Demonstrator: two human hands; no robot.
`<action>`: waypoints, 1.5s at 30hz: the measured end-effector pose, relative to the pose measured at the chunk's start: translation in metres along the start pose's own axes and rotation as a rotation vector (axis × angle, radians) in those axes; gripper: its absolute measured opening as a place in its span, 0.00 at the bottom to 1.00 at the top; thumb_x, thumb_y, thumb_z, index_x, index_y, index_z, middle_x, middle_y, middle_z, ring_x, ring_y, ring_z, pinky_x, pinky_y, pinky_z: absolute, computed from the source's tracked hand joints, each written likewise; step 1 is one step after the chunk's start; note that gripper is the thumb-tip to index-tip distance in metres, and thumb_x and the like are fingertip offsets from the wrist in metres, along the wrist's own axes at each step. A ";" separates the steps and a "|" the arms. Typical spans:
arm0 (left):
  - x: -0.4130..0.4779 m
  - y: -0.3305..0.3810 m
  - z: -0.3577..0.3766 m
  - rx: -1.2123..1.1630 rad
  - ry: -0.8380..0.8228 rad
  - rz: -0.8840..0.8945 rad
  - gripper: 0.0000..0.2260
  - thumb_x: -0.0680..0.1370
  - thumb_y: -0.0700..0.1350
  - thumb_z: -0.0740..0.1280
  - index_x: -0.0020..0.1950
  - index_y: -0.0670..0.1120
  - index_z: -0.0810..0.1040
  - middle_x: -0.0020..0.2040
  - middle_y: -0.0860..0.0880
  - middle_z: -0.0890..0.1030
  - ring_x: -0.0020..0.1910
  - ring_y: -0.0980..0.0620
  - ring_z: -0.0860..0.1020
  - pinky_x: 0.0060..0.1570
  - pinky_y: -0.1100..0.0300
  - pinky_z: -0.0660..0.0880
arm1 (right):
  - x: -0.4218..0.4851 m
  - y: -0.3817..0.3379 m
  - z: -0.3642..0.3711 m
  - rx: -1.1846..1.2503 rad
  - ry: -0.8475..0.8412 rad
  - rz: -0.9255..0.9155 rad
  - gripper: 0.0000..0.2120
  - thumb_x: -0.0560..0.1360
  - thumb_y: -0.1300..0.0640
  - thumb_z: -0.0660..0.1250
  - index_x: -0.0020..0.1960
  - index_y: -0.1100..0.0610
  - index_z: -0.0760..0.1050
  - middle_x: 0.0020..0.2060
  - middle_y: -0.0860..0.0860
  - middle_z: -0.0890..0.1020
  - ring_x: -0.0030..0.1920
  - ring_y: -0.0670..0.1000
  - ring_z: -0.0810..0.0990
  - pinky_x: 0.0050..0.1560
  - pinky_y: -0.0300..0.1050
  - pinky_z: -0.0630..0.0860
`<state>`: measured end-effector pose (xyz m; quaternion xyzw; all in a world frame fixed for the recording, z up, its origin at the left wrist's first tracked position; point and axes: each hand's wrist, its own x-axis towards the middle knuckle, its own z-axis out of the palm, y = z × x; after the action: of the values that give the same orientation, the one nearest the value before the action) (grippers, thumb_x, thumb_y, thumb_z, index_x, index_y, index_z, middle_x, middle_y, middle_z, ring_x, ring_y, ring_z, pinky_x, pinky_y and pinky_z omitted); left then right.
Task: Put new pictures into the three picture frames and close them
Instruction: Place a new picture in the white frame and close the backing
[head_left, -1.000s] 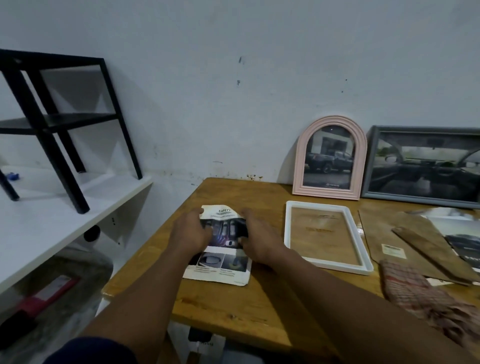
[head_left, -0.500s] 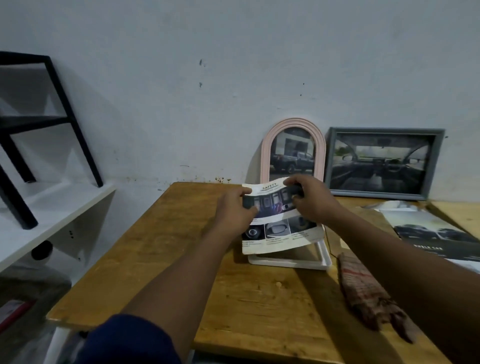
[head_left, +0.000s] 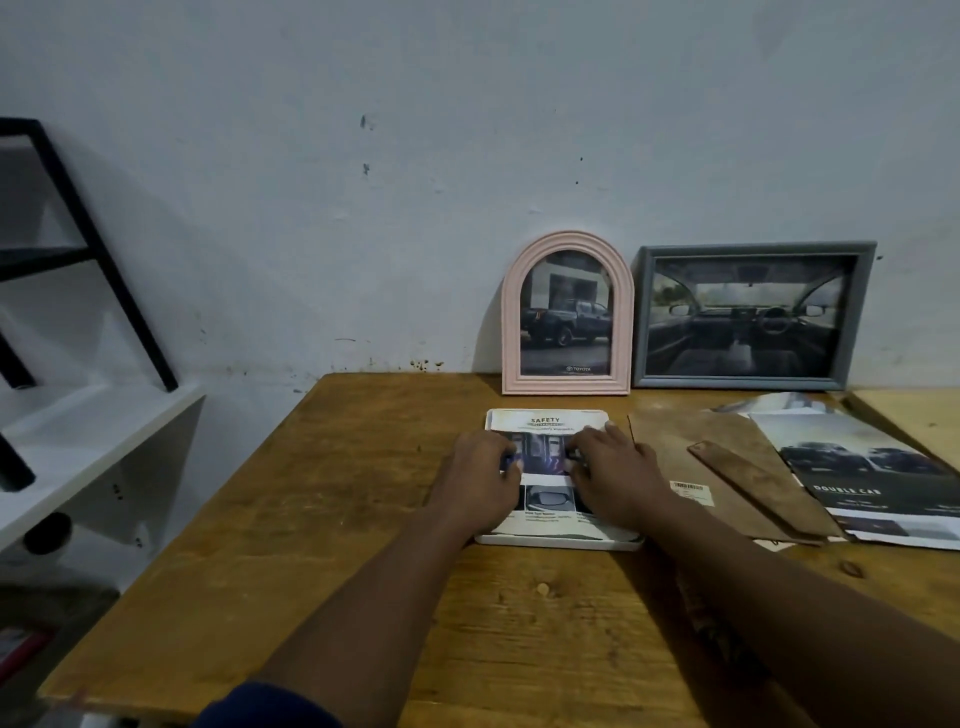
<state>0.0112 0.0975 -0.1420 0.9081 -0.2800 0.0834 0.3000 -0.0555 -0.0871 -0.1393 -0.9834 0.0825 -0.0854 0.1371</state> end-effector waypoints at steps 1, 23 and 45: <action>-0.001 -0.001 0.001 -0.004 0.014 0.001 0.12 0.82 0.47 0.67 0.64 0.46 0.81 0.59 0.48 0.79 0.59 0.52 0.73 0.56 0.57 0.75 | -0.001 -0.001 0.004 0.003 -0.016 -0.007 0.17 0.82 0.46 0.56 0.69 0.48 0.67 0.72 0.50 0.68 0.78 0.56 0.54 0.73 0.61 0.57; 0.003 0.008 0.021 -0.181 0.059 -0.147 0.16 0.81 0.47 0.69 0.68 0.46 0.77 0.65 0.51 0.72 0.57 0.55 0.72 0.50 0.62 0.77 | -0.032 0.085 -0.054 -0.040 0.051 0.401 0.20 0.78 0.43 0.62 0.66 0.50 0.70 0.64 0.54 0.76 0.64 0.57 0.73 0.64 0.63 0.70; -0.001 0.011 0.018 -0.384 0.066 -0.229 0.18 0.85 0.57 0.54 0.71 0.53 0.73 0.64 0.51 0.77 0.59 0.51 0.75 0.57 0.50 0.76 | 0.008 0.002 -0.069 -0.040 0.027 0.183 0.17 0.78 0.48 0.65 0.65 0.52 0.72 0.65 0.57 0.71 0.66 0.63 0.68 0.66 0.64 0.67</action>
<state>0.0041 0.0795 -0.1512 0.8570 -0.1756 0.0236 0.4839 -0.0616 -0.1079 -0.0730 -0.9730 0.1757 -0.0841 0.1236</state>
